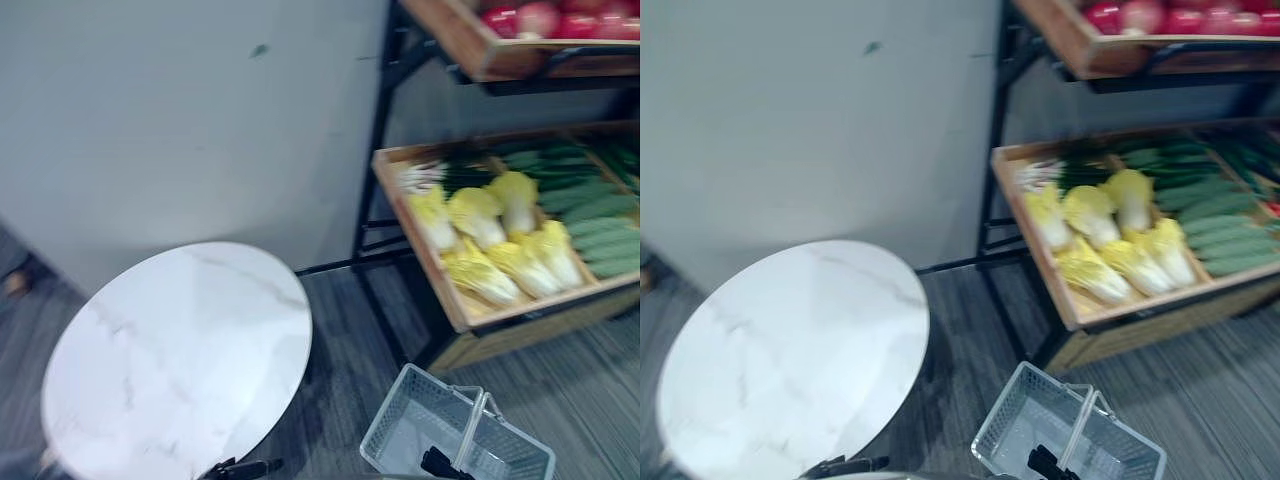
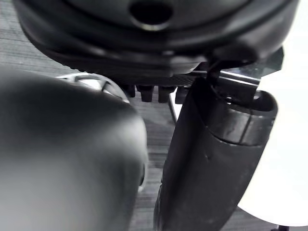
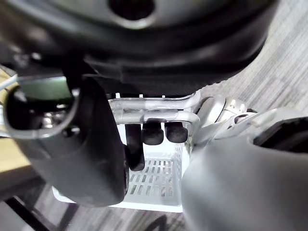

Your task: Pick vegetable in the basket

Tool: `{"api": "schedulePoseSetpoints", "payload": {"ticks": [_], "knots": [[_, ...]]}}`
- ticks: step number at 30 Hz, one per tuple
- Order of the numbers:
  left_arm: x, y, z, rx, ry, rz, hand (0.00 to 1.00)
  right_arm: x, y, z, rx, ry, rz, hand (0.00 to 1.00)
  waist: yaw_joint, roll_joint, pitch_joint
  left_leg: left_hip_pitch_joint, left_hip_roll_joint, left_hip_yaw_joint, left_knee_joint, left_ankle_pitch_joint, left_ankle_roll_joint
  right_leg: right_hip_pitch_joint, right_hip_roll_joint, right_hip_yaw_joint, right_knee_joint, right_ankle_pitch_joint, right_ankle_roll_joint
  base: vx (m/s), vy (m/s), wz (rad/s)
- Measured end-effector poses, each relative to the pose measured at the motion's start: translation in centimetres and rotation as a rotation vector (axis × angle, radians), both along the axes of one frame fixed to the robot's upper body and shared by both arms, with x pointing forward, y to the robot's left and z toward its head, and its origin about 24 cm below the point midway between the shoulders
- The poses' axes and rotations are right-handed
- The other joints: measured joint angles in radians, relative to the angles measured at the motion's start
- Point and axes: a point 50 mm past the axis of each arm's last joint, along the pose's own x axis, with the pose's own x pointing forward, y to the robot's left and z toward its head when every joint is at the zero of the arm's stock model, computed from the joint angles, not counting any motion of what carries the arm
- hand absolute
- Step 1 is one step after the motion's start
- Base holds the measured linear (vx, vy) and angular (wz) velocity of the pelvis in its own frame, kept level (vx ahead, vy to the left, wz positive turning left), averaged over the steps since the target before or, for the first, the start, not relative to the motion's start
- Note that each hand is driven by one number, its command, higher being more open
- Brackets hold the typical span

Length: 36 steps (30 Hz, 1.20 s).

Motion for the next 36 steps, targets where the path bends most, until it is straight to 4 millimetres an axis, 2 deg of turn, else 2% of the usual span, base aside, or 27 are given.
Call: {"api": "schedulePoseSetpoints", "payload": {"ticks": [1, 2, 3, 4, 6, 12, 18, 20, 21, 22, 23, 24, 25, 26, 27, 28, 29, 30, 31, 32, 33, 34, 35, 36], "knots": [[0.0, -0.6, -0.1, -0.021, -0.009, 0.021, 1.00, 0.1, -0.3, 0.1, -0.002, 0.002, 0.005, 0.00, 0.011, 0.013, -0.002, 0.007, -0.019, -0.043, -0.010, -0.027, -0.009, -0.009, 0.016, 0.038, 0.005, 0.002, 0.000, 0.05, 0.151, -1.93], [0.1, -1.5, -0.2, -0.048, -0.022, 0.058, 1.00, 0.5, -0.6, 0.2, -0.007, -0.001, 0.012, 0.00, 0.021, 0.027, -0.002, 0.023, -0.058, -0.099, -0.056, -0.063, -0.001, -0.022, 0.040, 0.090, 0.014, 0.007, 0.005, -0.05, 0.209, -1.79], [0.0, -1.8, -0.2, -0.056, -0.027, 0.074, 1.00, 1.0, -0.5, 0.2, 0.005, -0.009, 0.022, 0.00, 0.028, 0.029, -0.003, 0.061, -0.110, -0.178, -0.163, -0.099, 0.011, -0.051, 0.062, 0.134, 0.036, 0.012, 0.014, -0.04, 0.161, -1.63], [0.0, -1.6, -0.2, -0.048, -0.031, 0.080, 1.00, 1.2, -0.2, 0.2, 0.015, -0.013, 0.028, 0.00, 0.030, 0.023, -0.004, 0.081, -0.122, -0.182, -0.203, -0.091, -0.017, -0.066, 0.064, 0.141, 0.049, 0.014, 0.017, -0.02, 0.171, -1.47], [0.1, -1.0, -0.1, -0.046, -0.047, 0.124, 1.00, 1.7, 0.2, 0.2, 0.033, -0.030, 0.033, 0.00, 0.028, -0.006, 0.001, 0.101, -0.157, -0.132, -0.285, -0.048, -0.004, -0.120, 0.050, 0.101, 0.063, 0.052, 0.044, 0.02, 0.099, -0.93], [0.4, -1.9, -0.2, -0.063, -0.055, 0.151, 1.00, 2.1, 0.2, 0.4, 0.017, -0.053, 0.029, 0.00, 0.036, 0.014, 0.010, 0.147, -0.203, -0.037, -0.401, 0.004, 0.030, -0.135, -0.012, 0.031, -0.012, 0.120, 0.054, 0.00, 0.077, -0.42], [0.7, -2.0, -0.1, -0.054, -0.072, 0.127, 1.00, 1.8, 0.5, 0.4, 0.019, -0.068, 0.010, 0.00, 0.039, 0.010, 0.010, 0.182, -0.205, 0.023, -0.428, 0.017, 0.027, -0.129, -0.022, -0.020, -0.052, 0.150, 0.050, -0.01, 0.015, -0.30], [0.8, -2.0, -0.1, -0.053, -0.071, 0.121, 1.00, 1.8, 0.6, 0.4, 0.021, -0.068, 0.001, 0.00, 0.041, 0.014, 0.014, 0.197, -0.182, 0.067, -0.429, 0.016, 0.023, -0.132, -0.010, -0.098, -0.069, 0.186, 0.025, -0.01, -0.024, -0.68], [0.7, -2.0, -0.1, -0.054, -0.073, 0.139, 1.00, 2.1, 0.6, 0.5, 0.020, -0.080, 0.008, 0.00, 0.052, 0.019, 0.016, 0.213, -0.153, 0.140, -0.429, 0.014, 0.017, -0.133, -0.004, -0.213, -0.097, 0.226, -0.036, -0.02, -0.050, -1.61], [0.6, -1.8, -0.1, -0.041, -0.071, 0.151, 1.00, 2.5, 0.7, 0.6, 0.016, -0.094, 0.031, 0.00, 0.069, 0.021, 0.022, 0.232, -0.129, 0.230, -0.434, 0.014, 0.015, -0.141, -0.015, -0.383, -0.066, 0.174, -0.113, -0.02, -0.058, -1.82], [0.7, -1.9, -0.1, -0.040, -0.074, 0.152, 1.00, 2.9, 0.3, 0.8, -0.005, -0.111, 0.026, 0.00, 0.070, 0.027, 0.030, 0.245, -0.119, 0.269, -0.436, 0.015, 0.013, -0.159, -0.040, -0.470, -0.018, 0.146, -0.121, -0.03, -0.035, -1.73], [0.4, -1.9, -0.1, -0.040, -0.072, 0.153, 1.00, 3.4, -0.6, 1.2, -0.039, -0.128, 0.023, 0.00, 0.069, 0.040, 0.039, 0.268, -0.100, 0.324, -0.439, 0.016, 0.008, -0.183, -0.092, -0.636, 0.097, 0.096, -0.115, 0.03, -0.030, -1.41], [0.0, -1.7, -0.2, -0.036, -0.068, 0.165, 1.00, 3.1, -1.3, 1.2, -0.051, -0.116, 0.024, 0.00, 0.069, 0.037, 0.037, 0.295, -0.085, 0.370, -0.430, 0.016, 0.000, -0.181, -0.145, -0.759, 0.192, 0.076, -0.117, 0.07, -0.016, -1.23], [-0.1, -1.4, -0.1, -0.028, -0.076, 0.176, 1.00, 2.8, -1.2, 1.0, -0.047, -0.105, 0.020, 0.00, 0.068, 0.025, 0.036, 0.302, -0.089, 0.385, -0.414, 0.011, -0.008, -0.174, -0.164, -0.792, 0.203, 0.080, -0.097, 0.12, -0.081, -1.35], [0.2, -1.0, 0.1, -0.017, -0.096, 0.182, 1.00, 2.8, -1.0, 0.9, -0.044, -0.090, 0.044, 0.00, 0.080, -0.003, 0.043, 0.283, -0.090, 0.361, -0.368, -0.001, 0.016, -0.175, -0.134, -0.833, 0.181, 0.097, -0.114, 0.04, -0.094, -1.21], [0.4, -0.8, 0.1, -0.012, -0.104, 0.179, 1.00, 3.0, -0.9, 0.9, -0.045, -0.092, 0.070, 0.00, 0.081, -0.012, 0.043, 0.270, -0.110, 0.333, -0.377, -0.038, 0.030, -0.173, -0.126, -0.817, 0.143, 0.118, -0.138, -0.06, -0.064, -1.70], [0.8, -1.1, 0.1, -0.020, -0.115, 0.175, 1.00, 4.2, -0.7, 1.1, -0.042, -0.111, 0.092, 0.00, 0.095, -0.017, 0.047, 0.238, -0.190, 0.274, -0.469, -0.044, 0.043, -0.139, -0.069, -0.732, -0.044, 0.227, -0.129, -0.10, -0.003, -1.98], [1.2, -2.2, 0.0, -0.052, -0.133, 0.173, 1.00, 5.4, -1.2, 1.4, -0.048, -0.117, 0.097, 0.00, 0.108, 0.033, 0.054, 0.234, -0.167, 0.329, -0.573, 0.098, 0.063, -0.123, -0.063, -0.846, 0.035, 0.116, -0.147, -0.09, 0.025, -2.06], [1.6, -2.0, 0.2, -0.047, -0.158, 0.180, 1.00, 5.6, -0.6, 1.3, -0.035, -0.116, 0.096, 0.00, 0.116, 0.007, 0.062, 0.246, -0.179, 0.378, -0.571, 0.119, 0.049, -0.123, -0.123, -0.904, 0.148, 0.013, -0.117, 0.00, -0.035, -2.06], [2.2, -1.4, 0.4, -0.033, -0.170, 0.149, 1.00, 5.3, 0.7, 0.9, 0.005, -0.103, 0.103, 0.00, 0.115, -0.004, 0.071, 0.259, -0.153, 0.443, -0.534, 0.114, 0.043, -0.046, -0.190, -0.990, 0.155, -0.041, -0.070, 0.03, -0.055, -1.38], [2.1, -1.4, 0.4, -0.031, -0.168, 0.153, 1.00, 5.3, 1.2, 0.9, 0.016, -0.100, 0.114, 0.00, 0.120, -0.021, 0.068, 0.260, -0.146, 0.464, -0.513, 0.109, 0.037, -0.019, -0.187, -0.979, 0.096, -0.024, -0.029, 0.03, -0.099, -1.16], [2.1, -1.3, 0.4, -0.025, -0.169, 0.156, 1.00, 5.2, 1.5, 0.8, 0.017, -0.094, 0.135, 0.00, 0.121, -0.023, 0.070, 0.260, -0.138, 0.480, -0.498, 0.107, 0.033, 0.002, -0.161, -0.969, 0.038, -0.014, -0.035, -0.01, -0.168, -0.81], [2.0, -1.3, 0.4, -0.024, -0.167, 0.156, 1.00, 4.8, 1.5, 0.7, 0.014, -0.076, 0.152, 0.00, 0.121, -0.001, 0.076, 0.263, -0.111, 0.497, -0.486, 0.104, 0.027, 0.046, -0.106, -0.937, -0.068, 0.042, -0.044, -0.04, -0.226, -0.87], [2.0, -1.6, 0.4, -0.027, -0.173, 0.153, 1.00, 4.6, 1.1, 0.6, 0.007, -0.057, 0.169, 0.00, 0.121, 0.008, 0.079, 0.267, -0.100, 0.493, -0.489, 0.105, 0.015, 0.055, -0.084, -0.911, -0.107, 0.058, -0.058, -0.05, -0.222, -0.77]]}}
